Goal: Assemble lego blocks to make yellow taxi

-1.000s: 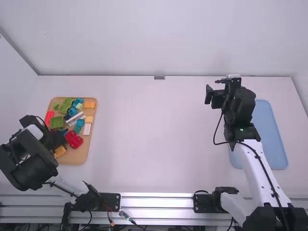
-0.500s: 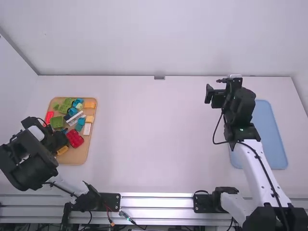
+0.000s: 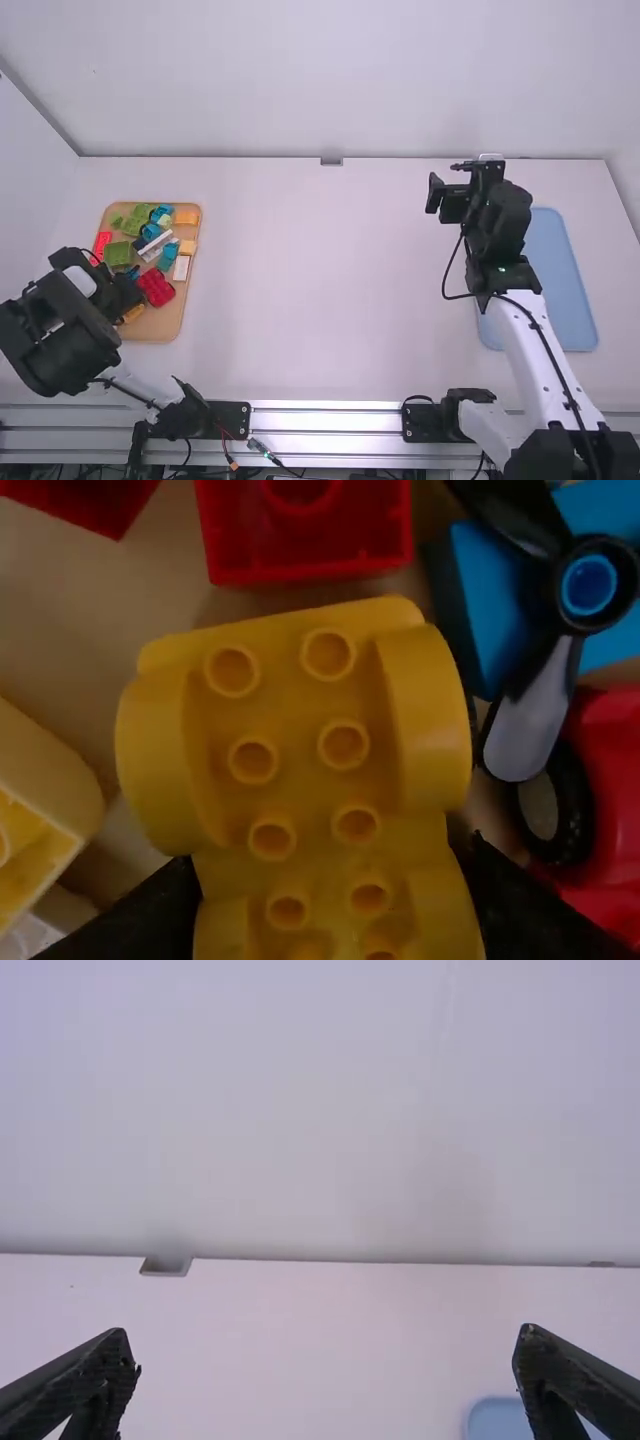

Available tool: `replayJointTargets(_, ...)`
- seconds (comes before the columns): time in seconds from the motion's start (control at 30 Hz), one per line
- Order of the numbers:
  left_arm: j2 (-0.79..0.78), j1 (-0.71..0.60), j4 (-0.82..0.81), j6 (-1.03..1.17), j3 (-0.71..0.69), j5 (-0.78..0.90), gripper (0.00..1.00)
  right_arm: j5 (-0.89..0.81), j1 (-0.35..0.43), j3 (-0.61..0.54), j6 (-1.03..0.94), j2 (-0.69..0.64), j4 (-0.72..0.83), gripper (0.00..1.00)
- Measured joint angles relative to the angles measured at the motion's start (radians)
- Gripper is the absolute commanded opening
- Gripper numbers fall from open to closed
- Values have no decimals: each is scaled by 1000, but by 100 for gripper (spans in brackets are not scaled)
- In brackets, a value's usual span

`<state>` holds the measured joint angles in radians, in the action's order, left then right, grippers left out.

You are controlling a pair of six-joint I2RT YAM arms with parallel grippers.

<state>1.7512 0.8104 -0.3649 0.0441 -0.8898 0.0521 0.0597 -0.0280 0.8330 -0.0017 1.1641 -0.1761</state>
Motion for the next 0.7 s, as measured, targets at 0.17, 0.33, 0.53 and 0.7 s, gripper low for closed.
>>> replayJointTargets(0.17,-2,0,-1,-7,-3,0,43,0,0,0,2,0,0,99)
replayJointTargets(0.33,-2,0,-89,-26,-33,1,20,1,0,0,2,0,3,99)
replayJointTargets(0.53,1,-5,-249,-118,-205,0,2,0,0,0,1,0,11,99)
replayJointTargets(0.7,-6,-52,-261,-139,-305,50,2,3,0,0,2,0,19,99)
